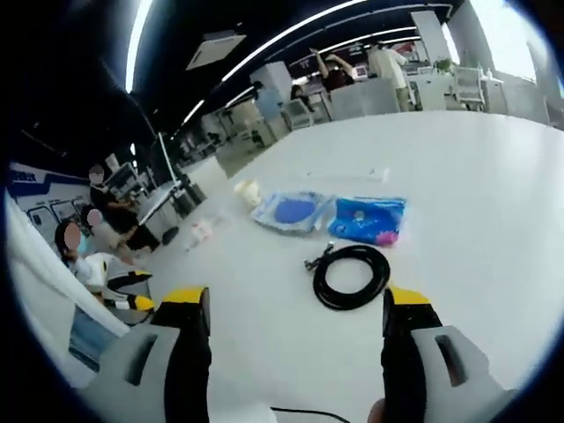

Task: Arrange the tabletop items into an orderly group along one side of the table until the central work area is clear of visible clutter.

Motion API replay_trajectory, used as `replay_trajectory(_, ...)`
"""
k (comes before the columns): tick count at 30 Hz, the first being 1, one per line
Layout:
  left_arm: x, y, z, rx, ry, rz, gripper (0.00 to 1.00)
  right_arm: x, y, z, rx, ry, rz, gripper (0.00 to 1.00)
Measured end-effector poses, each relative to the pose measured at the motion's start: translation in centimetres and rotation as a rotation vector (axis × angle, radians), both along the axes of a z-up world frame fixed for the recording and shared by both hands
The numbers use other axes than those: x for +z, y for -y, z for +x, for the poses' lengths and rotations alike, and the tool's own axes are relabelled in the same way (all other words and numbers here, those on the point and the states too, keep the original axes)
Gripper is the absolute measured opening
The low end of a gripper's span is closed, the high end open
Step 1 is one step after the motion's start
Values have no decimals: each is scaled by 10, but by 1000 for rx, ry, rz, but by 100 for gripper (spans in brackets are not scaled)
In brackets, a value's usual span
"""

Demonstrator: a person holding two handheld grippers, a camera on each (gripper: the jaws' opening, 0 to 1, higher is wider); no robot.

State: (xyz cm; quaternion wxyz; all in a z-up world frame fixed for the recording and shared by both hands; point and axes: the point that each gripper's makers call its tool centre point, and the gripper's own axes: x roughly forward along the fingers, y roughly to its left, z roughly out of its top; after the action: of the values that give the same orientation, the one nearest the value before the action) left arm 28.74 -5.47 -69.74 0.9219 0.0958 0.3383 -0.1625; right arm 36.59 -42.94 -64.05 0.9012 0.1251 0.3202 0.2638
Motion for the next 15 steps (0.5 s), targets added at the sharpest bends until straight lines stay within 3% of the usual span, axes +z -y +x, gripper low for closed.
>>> replay_trajectory(15, 5, 2, 0, 9, 8, -4, 71, -5, -2, 4, -15, -22, 12, 74)
